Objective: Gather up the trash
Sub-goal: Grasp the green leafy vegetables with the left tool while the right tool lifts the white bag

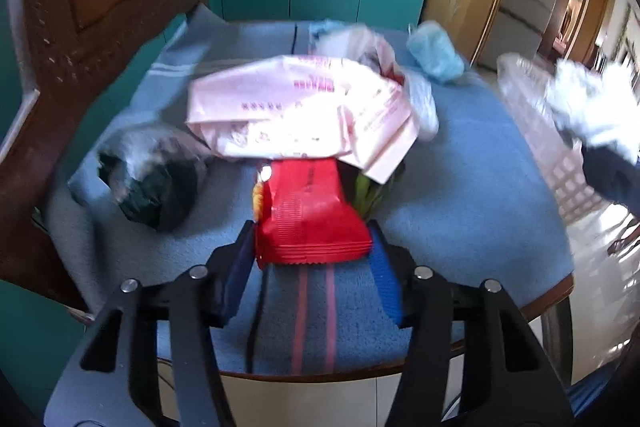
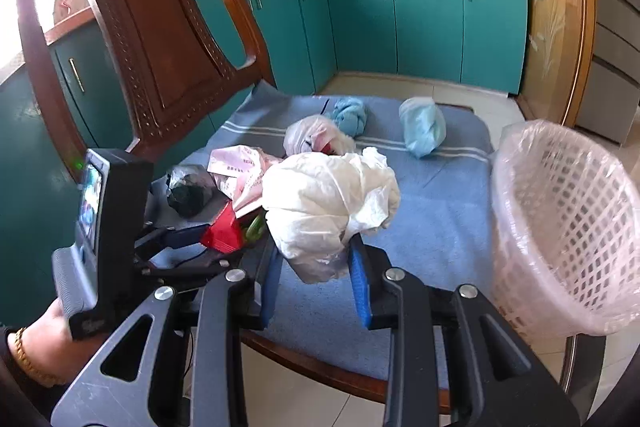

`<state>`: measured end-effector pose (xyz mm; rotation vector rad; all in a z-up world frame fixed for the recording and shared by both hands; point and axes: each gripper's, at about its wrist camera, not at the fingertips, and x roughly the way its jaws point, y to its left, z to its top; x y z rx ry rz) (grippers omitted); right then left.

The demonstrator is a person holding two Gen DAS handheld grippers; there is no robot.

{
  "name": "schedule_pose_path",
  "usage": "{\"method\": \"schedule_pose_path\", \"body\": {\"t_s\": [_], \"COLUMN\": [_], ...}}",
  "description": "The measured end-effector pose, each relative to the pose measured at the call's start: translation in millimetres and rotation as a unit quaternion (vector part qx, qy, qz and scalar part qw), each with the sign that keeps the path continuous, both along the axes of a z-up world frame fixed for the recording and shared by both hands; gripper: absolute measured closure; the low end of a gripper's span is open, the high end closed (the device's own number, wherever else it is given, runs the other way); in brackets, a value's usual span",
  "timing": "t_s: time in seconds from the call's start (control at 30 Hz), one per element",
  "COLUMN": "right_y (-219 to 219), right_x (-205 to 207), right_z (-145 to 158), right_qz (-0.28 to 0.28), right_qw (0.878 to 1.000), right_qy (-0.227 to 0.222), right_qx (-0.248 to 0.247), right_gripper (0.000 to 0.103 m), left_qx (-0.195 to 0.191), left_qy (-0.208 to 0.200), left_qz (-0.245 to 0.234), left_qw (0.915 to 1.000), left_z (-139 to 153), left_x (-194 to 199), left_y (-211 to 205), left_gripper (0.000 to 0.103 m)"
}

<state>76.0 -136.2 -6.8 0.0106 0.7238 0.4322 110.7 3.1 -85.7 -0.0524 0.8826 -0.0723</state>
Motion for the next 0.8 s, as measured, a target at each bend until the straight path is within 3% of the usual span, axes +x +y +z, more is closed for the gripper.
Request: {"method": "schedule_pose_path", "body": {"t_s": [0.2,0.4,0.43,0.47,0.5,0.63,0.77,0.8], "right_y": [-14.9,-23.2,-24.2,-25.2,-24.7,-19.7,-12.3,-10.2], "right_x": [-10.1,-28.1,-29.0,-29.7,-29.2,-25.3,-23.4,-23.6], "right_z": [6.3,15.7,15.3,13.9,13.0,9.3,5.6,5.2], "right_qz": [-0.004,-0.001,-0.002,-0.004,-0.005,-0.006,0.000,0.003], "right_qw": [1.000,1.000,1.000,1.000,1.000,1.000,1.000,1.000], "right_qy": [-0.005,-0.024,-0.024,-0.023,-0.021,-0.017,-0.010,-0.010], "right_qx": [0.012,0.015,0.014,0.013,0.012,0.006,0.001,-0.001], "right_gripper": [0.072,0.072,0.072,0.072,0.072,0.072,0.072,0.072], "left_qx": [-0.028,-0.045,-0.053,-0.054,-0.050,-0.035,-0.033,-0.032], "left_qy": [-0.054,-0.164,-0.173,-0.173,-0.172,-0.135,-0.125,-0.121], "left_qz": [-0.005,-0.012,-0.012,-0.017,-0.017,-0.008,-0.008,-0.012], "left_qw": [0.9981,0.9854,0.9834,0.9833,0.9837,0.9902,0.9916,0.9921], "left_z": [49.5,107.7,111.0,111.3,110.5,90.0,85.0,84.5], "left_x": [-34.0,-82.5,-84.5,-84.0,-82.7,-60.4,-55.8,-56.8], "left_y": [15.0,29.4,32.6,33.8,33.7,32.5,31.8,30.2], "left_gripper": [0.050,0.051,0.054,0.082,0.088,0.088,0.087,0.064]}}
